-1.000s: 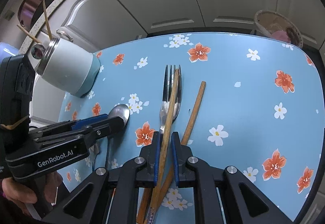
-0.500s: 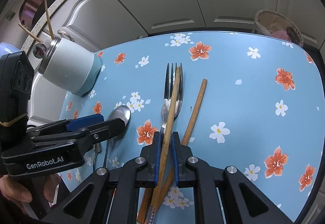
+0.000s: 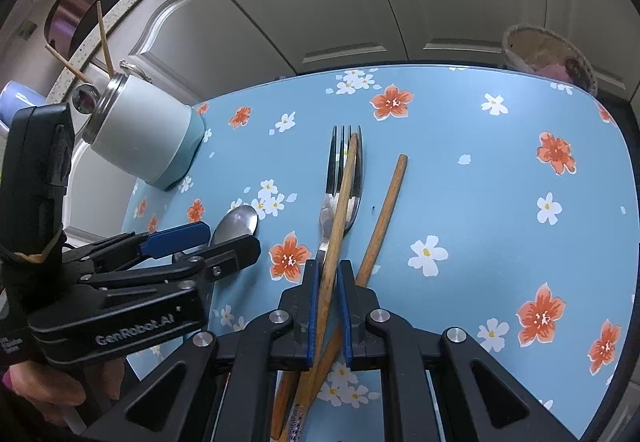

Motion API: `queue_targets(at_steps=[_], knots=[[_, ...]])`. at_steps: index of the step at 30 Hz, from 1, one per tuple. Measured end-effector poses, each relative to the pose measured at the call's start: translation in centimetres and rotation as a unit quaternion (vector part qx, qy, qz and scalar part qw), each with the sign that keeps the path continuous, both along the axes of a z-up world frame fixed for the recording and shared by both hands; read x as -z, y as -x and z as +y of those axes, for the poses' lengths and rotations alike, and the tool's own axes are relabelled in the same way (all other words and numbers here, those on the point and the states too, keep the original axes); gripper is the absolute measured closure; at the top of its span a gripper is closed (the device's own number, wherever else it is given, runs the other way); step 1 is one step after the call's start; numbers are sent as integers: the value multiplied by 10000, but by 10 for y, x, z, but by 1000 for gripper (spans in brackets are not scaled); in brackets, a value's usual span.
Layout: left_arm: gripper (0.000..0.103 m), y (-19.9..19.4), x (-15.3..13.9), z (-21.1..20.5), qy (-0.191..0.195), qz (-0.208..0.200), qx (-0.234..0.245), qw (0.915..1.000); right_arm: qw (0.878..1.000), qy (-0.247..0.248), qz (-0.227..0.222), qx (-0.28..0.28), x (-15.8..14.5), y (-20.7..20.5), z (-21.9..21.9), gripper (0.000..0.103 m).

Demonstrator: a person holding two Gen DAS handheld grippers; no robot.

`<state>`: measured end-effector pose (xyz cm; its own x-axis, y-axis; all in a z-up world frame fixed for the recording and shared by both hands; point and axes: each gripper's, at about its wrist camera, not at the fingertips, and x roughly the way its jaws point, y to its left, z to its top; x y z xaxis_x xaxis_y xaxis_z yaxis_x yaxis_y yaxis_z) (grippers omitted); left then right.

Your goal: Organize utensils

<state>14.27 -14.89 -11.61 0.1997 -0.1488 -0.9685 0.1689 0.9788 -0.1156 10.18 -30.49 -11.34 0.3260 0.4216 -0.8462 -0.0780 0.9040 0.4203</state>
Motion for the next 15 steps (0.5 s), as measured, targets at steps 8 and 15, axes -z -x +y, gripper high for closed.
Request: queue_targets(at_steps=[8, 15], knots=[[66, -1, 0, 5, -34, -138, 17, 9999, 9999, -87, -73, 56, -3, 5, -6, 95], [66, 1, -18, 25, 445, -130, 9, 9989, 9996, -194, -206, 73, -15, 13, -9, 95]])
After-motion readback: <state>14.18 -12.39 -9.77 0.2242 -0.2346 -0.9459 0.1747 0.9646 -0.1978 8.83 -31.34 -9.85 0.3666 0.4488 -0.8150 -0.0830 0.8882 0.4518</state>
